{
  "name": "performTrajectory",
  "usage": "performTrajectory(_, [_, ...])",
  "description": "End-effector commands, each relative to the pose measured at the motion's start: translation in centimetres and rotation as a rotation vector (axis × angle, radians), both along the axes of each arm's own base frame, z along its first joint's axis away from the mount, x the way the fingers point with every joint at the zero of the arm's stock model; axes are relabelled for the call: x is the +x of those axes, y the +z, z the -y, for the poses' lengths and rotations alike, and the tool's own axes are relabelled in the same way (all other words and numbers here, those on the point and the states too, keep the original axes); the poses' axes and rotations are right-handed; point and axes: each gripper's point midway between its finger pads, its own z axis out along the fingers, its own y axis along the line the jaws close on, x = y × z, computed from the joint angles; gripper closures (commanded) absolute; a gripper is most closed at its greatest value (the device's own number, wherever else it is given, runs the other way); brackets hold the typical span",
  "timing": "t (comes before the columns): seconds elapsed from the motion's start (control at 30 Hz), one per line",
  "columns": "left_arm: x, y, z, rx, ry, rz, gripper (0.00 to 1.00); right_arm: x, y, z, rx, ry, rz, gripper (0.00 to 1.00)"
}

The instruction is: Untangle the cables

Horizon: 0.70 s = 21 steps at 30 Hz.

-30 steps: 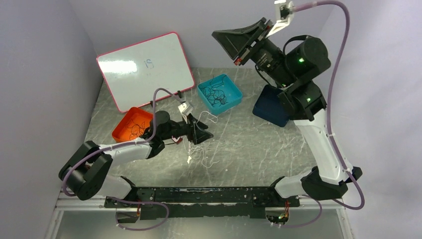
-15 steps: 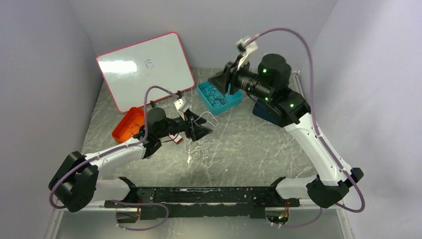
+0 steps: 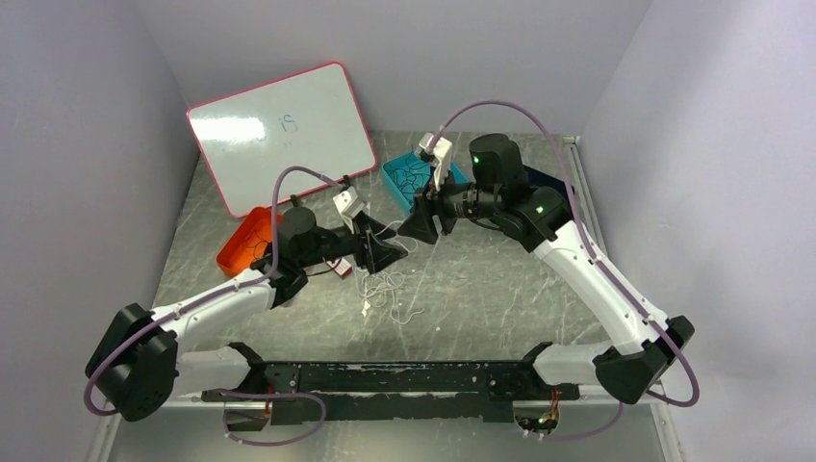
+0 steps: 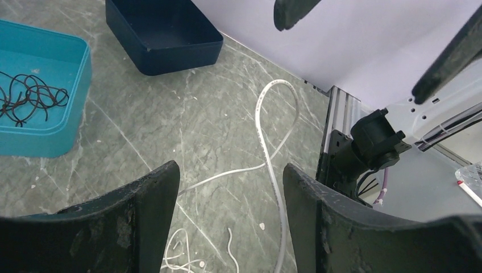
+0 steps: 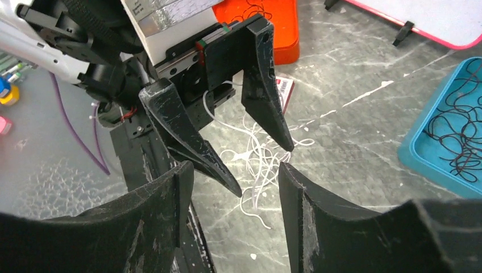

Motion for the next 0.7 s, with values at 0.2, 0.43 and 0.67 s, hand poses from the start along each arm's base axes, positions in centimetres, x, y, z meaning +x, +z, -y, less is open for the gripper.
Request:
performTrajectory(0.2, [0.0,2.6,0.1,-0.029,-0.003,0.065,0.93,0.9,-3.9,0.4,-0.089,-0.023,-0.037,0.41])
performTrajectory(0.43, [-0.2,2.6,0.2,-0.031,-0.012,0.064,0.93,1.7,-4.6,-1.4,-0.036,0.000,-0.060,0.45])
performTrajectory(0.67, [-0.1,3.4,-0.1,-0.041,0.004,0.075,0.85,3.0,-4.7,-1.4,-0.040,-0.065,-0.049,0.95])
